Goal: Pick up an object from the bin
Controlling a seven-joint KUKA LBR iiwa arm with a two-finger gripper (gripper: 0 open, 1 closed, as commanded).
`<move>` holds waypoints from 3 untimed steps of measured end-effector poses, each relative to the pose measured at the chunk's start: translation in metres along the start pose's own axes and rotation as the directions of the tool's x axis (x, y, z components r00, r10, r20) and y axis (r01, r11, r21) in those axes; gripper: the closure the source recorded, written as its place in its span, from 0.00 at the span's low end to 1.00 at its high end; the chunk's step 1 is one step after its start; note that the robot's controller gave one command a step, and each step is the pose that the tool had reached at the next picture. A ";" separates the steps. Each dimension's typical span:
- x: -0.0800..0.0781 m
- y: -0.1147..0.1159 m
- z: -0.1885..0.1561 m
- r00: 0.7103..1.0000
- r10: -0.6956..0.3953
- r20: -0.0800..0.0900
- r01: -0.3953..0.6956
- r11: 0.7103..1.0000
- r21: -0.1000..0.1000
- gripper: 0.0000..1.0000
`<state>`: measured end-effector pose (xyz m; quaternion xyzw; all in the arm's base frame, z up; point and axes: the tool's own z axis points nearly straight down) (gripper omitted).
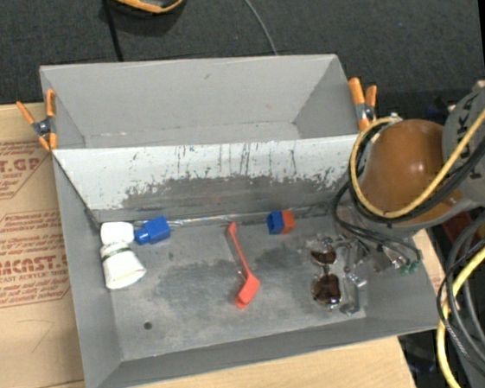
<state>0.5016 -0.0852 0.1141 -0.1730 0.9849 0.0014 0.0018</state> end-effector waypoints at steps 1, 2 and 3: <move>0.002 -0.002 0.040 0.945 -0.328 0.005 0.328 0.945 0.002 1.00; 0.002 -0.002 0.040 0.945 -0.328 0.005 0.328 0.945 0.002 1.00; 0.009 0.000 -0.003 0.952 -0.307 0.000 0.307 0.952 -0.005 1.00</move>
Offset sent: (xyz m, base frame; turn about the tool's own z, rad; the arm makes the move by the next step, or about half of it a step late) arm 0.0000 0.0000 0.0000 0.0000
